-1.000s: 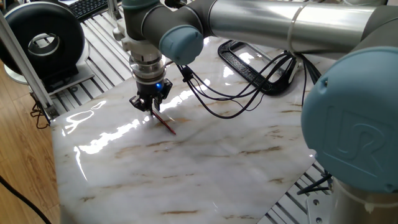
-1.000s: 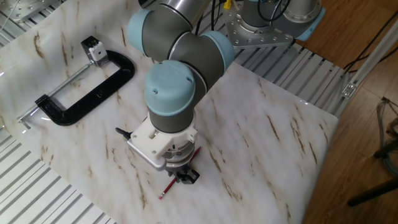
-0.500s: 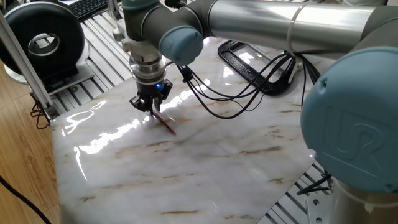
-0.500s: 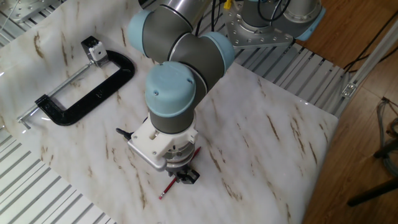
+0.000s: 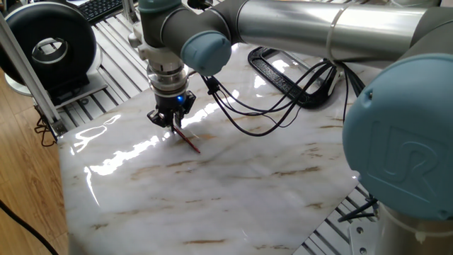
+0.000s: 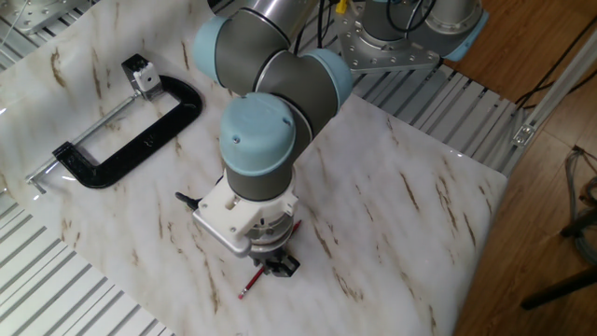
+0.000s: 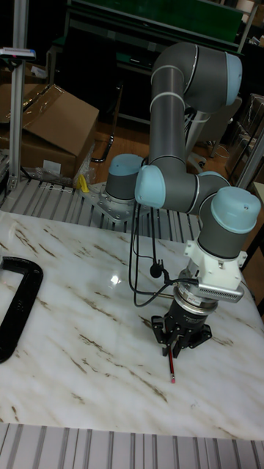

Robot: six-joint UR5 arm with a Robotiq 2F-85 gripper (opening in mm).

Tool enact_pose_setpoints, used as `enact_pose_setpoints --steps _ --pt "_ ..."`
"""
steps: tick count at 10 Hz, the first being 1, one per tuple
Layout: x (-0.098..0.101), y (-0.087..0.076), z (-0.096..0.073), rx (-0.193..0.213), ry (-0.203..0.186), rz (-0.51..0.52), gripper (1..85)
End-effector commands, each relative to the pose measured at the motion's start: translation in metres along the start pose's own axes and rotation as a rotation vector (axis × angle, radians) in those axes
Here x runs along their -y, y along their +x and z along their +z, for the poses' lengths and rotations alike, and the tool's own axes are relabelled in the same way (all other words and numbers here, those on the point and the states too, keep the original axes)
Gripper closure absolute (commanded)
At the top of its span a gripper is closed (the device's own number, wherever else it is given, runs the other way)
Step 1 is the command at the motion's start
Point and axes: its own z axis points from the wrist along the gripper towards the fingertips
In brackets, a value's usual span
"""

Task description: Insert the pencil into the pencil sharpener

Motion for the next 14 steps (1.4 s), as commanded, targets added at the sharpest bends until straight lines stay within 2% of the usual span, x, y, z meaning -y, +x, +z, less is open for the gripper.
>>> enact_pose_setpoints --steps 1,6,8,10,11,14 --pt "-0.002 -0.002 0.000 0.005 -0.011 0.013 61.0" --pt "0.001 -0.004 0.000 0.015 -0.002 0.024 74.3" --pt "0.004 -0.001 -0.006 -0.001 0.020 0.035 84.7" --pt "0.001 0.001 -0.018 -0.023 0.017 0.024 84.7" --pt "0.006 0.004 -0.028 -0.045 0.026 -0.019 84.7" --pt "0.034 0.013 -0.067 -0.109 0.057 -0.253 84.7"
